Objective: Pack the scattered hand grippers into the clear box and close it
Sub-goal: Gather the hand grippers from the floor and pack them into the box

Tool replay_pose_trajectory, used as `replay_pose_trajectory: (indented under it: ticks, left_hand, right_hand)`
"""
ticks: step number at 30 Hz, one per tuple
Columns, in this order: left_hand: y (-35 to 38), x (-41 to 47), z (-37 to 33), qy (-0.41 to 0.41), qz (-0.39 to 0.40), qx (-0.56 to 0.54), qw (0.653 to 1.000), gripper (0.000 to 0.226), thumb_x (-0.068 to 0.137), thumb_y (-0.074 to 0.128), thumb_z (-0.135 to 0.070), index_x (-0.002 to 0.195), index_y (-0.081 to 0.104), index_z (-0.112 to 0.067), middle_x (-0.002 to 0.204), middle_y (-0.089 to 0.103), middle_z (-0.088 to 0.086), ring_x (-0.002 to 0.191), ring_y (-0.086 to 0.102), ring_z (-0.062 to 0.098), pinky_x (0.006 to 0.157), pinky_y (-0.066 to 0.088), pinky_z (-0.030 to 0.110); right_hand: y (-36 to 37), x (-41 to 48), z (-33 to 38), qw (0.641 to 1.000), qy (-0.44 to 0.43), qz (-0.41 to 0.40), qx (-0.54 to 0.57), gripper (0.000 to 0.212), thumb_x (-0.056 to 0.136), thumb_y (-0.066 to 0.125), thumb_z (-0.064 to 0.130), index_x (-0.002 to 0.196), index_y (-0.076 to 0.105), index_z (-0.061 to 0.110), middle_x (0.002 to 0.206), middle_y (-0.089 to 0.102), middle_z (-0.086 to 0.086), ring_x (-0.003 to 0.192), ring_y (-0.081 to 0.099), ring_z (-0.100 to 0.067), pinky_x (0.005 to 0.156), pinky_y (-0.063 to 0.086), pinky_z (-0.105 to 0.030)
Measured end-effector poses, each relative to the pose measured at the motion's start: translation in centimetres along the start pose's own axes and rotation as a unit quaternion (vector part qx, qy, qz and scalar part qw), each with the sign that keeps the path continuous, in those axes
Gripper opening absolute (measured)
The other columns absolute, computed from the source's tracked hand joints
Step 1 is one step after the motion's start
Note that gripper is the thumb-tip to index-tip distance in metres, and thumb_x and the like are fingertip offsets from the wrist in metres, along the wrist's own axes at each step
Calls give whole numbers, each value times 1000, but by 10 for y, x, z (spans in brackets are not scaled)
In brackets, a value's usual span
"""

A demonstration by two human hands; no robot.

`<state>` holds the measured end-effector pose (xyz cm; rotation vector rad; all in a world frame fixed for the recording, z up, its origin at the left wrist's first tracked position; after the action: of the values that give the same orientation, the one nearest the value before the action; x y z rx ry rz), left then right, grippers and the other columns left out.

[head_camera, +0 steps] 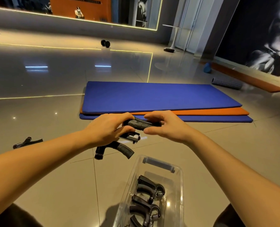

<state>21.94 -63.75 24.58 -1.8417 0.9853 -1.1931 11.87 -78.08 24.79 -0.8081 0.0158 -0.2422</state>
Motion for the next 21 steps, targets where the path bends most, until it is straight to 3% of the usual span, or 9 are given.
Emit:
replay_pose_trajectory:
  ticks: [2,6,12,15,19,21]
  left_hand:
    - [-7,3,-2,-9,-12,12,1000,54,89,30,-63,122,54,-28,85,61,-13,71,58,5,62,46,21]
    - [-17,7,-7,-12,-43,36,998,51,90,29,-60,117,55,-24,76,54,-15,65,53,5,57,32,16]
    - [-21,13,9,-61,-57,-32,996,30,99,47,-46,111,60,-21,73,61,-7,63,56,10,55,36,18]
    - [-23,15,16,-75,-56,-60,994,37,96,44,-52,109,62,-21,76,64,-5,65,57,12,56,40,22]
    - [-20,16,14,-80,-40,-72,993,47,89,39,-61,107,62,-24,78,64,-5,68,59,11,59,45,25]
    - [-18,18,13,-84,-36,-72,993,47,89,39,-61,108,61,-24,78,63,-6,68,58,11,58,42,22]
  right_hand:
    - [-6,1,2,999,0,-17,28,49,86,77,40,131,64,27,107,69,18,102,64,4,83,51,-17]
    - [-18,-3,9,997,-12,-58,38,44,89,75,37,130,66,23,111,70,13,104,65,-3,92,54,-27]
    - [-43,-24,11,981,-55,-164,-85,54,93,71,33,143,53,23,126,60,11,115,54,-3,92,40,-11]
    - [-45,-29,14,970,-72,-184,-142,51,98,64,31,146,50,20,123,58,9,112,52,-4,91,41,-14]
    - [-49,-30,11,970,-53,-214,-102,35,101,60,24,135,60,17,112,61,10,102,57,-8,89,48,-21]
    - [-51,-29,8,973,-39,-213,-78,25,101,60,22,125,65,19,108,64,8,96,60,-10,80,47,-17]
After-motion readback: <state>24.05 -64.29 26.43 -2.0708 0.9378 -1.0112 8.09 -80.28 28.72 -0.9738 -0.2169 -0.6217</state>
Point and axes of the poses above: each hand's wrist, its own x-axis towards the middle knuckle, its own y-axis out of the palm, z = x × y, the point moved 8 cm from there along x, towards the middle knuckle
